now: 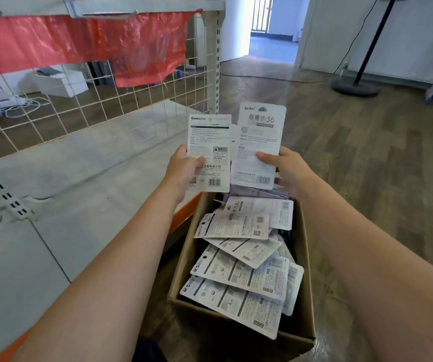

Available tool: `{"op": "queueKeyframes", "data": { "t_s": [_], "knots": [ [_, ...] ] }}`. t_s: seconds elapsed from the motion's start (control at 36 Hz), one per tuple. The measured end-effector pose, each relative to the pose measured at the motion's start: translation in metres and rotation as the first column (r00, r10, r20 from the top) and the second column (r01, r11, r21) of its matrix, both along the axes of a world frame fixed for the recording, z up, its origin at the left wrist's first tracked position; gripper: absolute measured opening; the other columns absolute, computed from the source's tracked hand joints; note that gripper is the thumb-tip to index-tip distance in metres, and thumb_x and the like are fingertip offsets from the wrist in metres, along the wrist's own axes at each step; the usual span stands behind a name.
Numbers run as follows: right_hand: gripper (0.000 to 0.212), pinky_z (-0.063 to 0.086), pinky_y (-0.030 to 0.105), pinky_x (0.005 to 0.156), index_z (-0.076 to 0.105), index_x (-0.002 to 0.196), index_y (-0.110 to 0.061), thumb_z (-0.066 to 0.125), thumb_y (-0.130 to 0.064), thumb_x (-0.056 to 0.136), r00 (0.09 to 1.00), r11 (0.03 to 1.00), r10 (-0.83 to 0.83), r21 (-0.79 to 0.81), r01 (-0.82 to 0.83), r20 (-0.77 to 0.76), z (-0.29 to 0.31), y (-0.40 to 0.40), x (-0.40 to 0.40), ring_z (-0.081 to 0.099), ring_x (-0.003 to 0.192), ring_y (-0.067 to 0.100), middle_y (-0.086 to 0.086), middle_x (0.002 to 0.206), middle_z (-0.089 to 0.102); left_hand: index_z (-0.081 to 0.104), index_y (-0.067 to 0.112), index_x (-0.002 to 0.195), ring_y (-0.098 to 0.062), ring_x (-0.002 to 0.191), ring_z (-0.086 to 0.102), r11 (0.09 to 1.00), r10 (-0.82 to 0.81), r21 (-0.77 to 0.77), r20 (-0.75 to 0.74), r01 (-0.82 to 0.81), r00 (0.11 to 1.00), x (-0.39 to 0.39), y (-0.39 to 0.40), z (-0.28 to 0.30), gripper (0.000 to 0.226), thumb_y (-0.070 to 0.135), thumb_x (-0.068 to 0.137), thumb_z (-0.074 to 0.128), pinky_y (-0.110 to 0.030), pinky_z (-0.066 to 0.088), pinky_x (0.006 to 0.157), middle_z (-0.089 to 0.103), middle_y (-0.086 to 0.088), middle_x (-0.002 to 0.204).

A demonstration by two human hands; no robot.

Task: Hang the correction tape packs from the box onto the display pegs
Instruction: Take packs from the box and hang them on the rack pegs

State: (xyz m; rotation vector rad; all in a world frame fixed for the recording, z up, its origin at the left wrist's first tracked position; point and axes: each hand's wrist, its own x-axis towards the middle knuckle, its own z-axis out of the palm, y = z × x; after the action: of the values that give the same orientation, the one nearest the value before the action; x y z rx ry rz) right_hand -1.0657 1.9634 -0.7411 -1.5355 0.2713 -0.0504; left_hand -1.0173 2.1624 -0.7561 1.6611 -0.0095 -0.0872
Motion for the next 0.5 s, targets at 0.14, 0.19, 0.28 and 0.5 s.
{"op": "queueKeyframes", "data": {
  "t_s": [0.14, 0.19, 0.28, 0.5],
  "knots": [
    [0.033, 0.055, 0.036, 0.082, 0.052, 0.130, -0.011, 0.052, -0.007, 0.097, 0.998, 0.992, 0.031, 0.122, -0.038, 0.059, 0.024, 0.011, -0.005, 0.063, 0.108, 0.023, 0.005, 0.122, 0.065, 0.057, 0.022, 0.111, -0.021, 0.105, 0.065, 0.990, -0.016, -0.142, 0.054, 0.024, 0.998, -0.011, 0.005, 0.027, 0.024, 0.005, 0.093, 0.056, -0.044, 0.052, 0.092, 0.067, 0.000, 0.114],
    [0.035, 0.055, 0.038, 0.084, 0.051, 0.132, -0.011, 0.050, -0.006, 0.098, 0.998, 0.993, 0.020, 0.114, -0.028, 0.066, 0.035, 0.016, -0.012, 0.063, 0.107, 0.023, 0.006, 0.124, 0.064, 0.059, 0.019, 0.115, -0.019, 0.104, 0.066, 0.986, 0.001, -0.165, 0.080, 0.012, 0.997, -0.018, 0.010, 0.037, 0.025, 0.008, 0.092, 0.059, -0.039, 0.054, 0.088, 0.068, -0.001, 0.115],
    [0.033, 0.054, 0.044, 0.091, 0.054, 0.130, -0.014, 0.052, -0.011, 0.098, 0.997, 0.993, -0.032, 0.113, 0.023, 0.071, 0.043, 0.022, -0.025, 0.065, 0.108, 0.023, 0.004, 0.122, 0.066, 0.060, 0.015, 0.117, -0.009, 0.095, 0.066, 0.990, 0.023, -0.138, 0.154, -0.002, 0.988, -0.024, 0.015, 0.054, 0.026, 0.012, 0.092, 0.061, -0.019, 0.054, 0.073, 0.069, 0.004, 0.110],
    [0.030, 0.054, 0.044, 0.091, 0.057, 0.127, -0.019, 0.055, -0.020, 0.097, 0.989, 0.980, -0.084, 0.188, 0.060, 0.124, 0.046, 0.030, -0.034, 0.065, 0.108, 0.021, 0.000, 0.118, 0.068, 0.063, 0.024, 0.106, -0.011, 0.097, 0.069, 0.987, 0.011, -0.159, 0.187, 0.020, 0.982, -0.042, 0.028, 0.068, 0.017, 0.015, 0.091, 0.061, -0.028, 0.056, 0.080, 0.072, 0.007, 0.106]
  ]
}}
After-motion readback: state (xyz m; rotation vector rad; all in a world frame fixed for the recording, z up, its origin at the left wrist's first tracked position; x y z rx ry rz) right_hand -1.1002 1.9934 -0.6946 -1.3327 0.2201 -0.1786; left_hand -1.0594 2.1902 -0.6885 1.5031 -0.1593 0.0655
